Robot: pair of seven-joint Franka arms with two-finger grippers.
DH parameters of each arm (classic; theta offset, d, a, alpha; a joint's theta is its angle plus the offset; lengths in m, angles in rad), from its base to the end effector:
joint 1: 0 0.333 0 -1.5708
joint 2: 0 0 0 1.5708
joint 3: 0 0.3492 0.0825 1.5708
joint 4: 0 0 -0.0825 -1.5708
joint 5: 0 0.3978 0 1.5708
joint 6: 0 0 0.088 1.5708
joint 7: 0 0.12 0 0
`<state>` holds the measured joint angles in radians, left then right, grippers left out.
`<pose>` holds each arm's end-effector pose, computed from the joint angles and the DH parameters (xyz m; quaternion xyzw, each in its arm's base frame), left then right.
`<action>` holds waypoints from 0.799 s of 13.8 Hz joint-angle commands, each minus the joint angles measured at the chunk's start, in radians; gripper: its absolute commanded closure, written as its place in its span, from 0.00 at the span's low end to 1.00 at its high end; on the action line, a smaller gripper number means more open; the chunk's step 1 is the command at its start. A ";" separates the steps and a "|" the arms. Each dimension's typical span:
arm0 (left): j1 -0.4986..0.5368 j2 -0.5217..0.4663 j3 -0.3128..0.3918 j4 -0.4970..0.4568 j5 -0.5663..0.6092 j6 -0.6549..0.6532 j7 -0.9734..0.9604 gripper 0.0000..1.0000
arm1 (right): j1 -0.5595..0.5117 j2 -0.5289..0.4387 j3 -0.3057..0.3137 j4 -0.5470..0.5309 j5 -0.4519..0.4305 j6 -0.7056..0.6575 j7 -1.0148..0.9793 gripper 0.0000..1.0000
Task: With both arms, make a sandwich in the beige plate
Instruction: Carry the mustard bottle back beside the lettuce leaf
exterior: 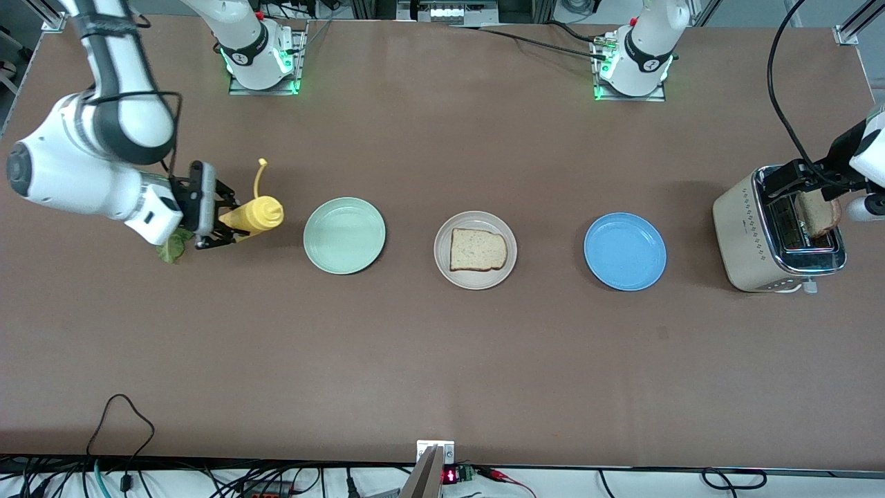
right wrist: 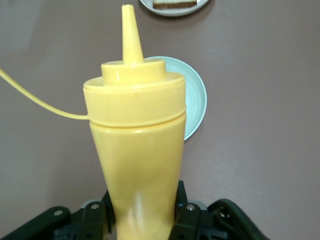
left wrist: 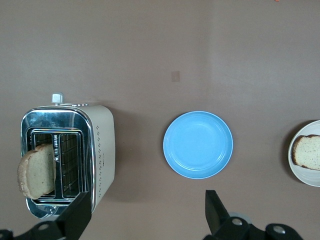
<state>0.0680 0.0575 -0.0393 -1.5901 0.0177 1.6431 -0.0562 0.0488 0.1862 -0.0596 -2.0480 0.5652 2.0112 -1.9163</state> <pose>0.5925 0.0197 0.6083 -0.9991 -0.0418 0.0021 0.0077 0.5764 0.0326 0.3529 -0.6730 -0.6942 -0.1302 0.2195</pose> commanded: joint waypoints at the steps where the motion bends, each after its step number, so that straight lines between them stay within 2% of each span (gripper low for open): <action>1: 0.001 -0.007 0.002 -0.002 -0.015 0.000 -0.002 0.00 | -0.101 -0.016 0.001 -0.086 0.158 -0.046 -0.232 0.98; 5: 0.000 -0.007 -0.001 -0.001 -0.016 0.009 -0.002 0.00 | -0.228 0.096 0.001 -0.106 0.326 -0.176 -0.505 0.98; 11: -0.002 -0.007 -0.008 0.006 -0.025 0.023 0.009 0.00 | -0.265 0.217 0.003 -0.126 0.441 -0.196 -0.696 0.98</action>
<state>0.0651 0.0574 -0.0465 -1.5899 0.0121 1.6630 -0.0561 -0.1966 0.3854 -0.0707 -2.1648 0.9597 1.8310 -2.5361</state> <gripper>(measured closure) 0.000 0.537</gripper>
